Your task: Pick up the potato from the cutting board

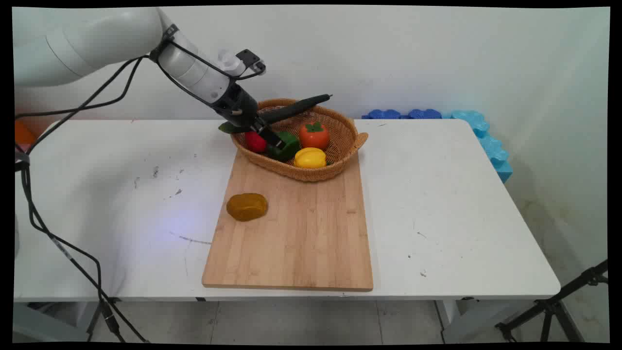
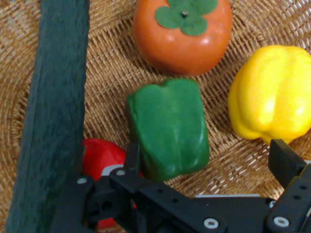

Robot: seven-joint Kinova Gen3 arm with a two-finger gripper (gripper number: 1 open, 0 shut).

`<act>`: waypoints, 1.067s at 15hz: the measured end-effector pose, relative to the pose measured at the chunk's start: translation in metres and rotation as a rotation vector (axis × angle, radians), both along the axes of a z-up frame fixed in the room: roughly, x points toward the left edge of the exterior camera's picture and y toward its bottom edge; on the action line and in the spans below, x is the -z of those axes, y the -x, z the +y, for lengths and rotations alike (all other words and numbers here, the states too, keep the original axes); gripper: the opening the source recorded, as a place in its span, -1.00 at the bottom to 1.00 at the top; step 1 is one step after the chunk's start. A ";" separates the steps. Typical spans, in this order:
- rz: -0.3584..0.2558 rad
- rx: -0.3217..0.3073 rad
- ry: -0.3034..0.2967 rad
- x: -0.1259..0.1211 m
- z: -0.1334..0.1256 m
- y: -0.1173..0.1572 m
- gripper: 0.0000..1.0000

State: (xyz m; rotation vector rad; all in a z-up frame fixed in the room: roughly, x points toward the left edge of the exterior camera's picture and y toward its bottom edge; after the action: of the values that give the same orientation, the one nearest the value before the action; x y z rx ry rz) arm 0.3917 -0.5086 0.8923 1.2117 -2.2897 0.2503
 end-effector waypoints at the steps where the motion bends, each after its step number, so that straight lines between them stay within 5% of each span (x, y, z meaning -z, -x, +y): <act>1: 0.004 0.002 0.006 -0.002 0.000 0.001 1.00; 8: 0.057 0.046 0.041 -0.053 0.025 0.009 1.00; 16: 0.107 0.142 -0.007 -0.100 0.107 0.001 1.00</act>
State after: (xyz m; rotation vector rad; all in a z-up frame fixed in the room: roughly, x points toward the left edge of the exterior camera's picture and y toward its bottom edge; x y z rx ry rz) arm 0.3904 -0.4021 0.9921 1.0342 -2.2726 0.1224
